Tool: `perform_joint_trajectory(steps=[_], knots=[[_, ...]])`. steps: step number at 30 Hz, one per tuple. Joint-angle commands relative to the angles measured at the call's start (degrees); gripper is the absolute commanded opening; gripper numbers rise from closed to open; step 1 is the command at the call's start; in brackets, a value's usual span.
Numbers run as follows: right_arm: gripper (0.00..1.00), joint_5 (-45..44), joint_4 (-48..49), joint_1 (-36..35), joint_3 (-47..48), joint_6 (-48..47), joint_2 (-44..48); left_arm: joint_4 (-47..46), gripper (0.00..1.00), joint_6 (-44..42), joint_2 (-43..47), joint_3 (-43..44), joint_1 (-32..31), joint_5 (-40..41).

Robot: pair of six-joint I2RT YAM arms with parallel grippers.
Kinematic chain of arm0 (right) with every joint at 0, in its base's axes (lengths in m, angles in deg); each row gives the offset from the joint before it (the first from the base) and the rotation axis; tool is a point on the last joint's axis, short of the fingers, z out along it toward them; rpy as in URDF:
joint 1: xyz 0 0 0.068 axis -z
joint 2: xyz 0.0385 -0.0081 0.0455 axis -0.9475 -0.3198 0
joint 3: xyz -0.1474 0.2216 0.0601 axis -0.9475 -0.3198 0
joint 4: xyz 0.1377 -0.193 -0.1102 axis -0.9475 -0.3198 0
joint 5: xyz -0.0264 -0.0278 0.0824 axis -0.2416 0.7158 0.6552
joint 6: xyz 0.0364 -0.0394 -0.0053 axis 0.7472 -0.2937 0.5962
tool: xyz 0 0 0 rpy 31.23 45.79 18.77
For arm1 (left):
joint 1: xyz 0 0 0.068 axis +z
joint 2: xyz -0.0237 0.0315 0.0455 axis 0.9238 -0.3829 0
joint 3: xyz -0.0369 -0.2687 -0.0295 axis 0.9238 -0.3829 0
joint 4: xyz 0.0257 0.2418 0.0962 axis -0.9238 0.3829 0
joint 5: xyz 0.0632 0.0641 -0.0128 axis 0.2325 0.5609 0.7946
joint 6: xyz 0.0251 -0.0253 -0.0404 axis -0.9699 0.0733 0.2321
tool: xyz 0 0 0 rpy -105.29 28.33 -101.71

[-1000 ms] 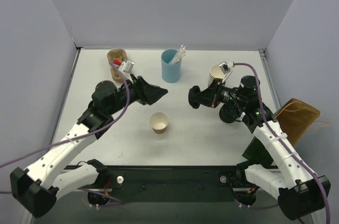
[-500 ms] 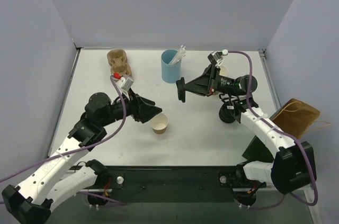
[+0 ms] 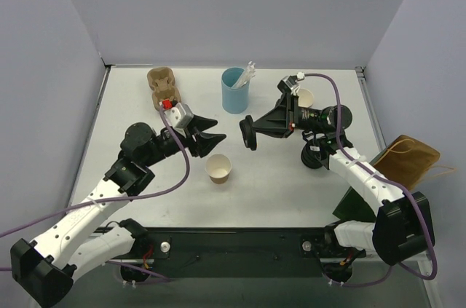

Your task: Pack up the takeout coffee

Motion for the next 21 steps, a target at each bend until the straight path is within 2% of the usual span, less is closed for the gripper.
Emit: perform_joint_trajectory(steps=[1,8,21], knots=[[0.09,2.3,25.5,-0.6,1.3,4.0,0.1,-12.9,0.60,-5.4,-0.7,1.1,-1.6,-3.6],[0.09,2.9,25.6,-0.8,1.4,4.4,-0.1,-16.6,0.56,-4.2,-4.9,1.7,-2.2,-10.0],[0.09,3.7,25.6,-1.7,0.9,4.1,0.4,-23.6,0.50,0.2,-10.5,3.4,-2.4,-12.9]])
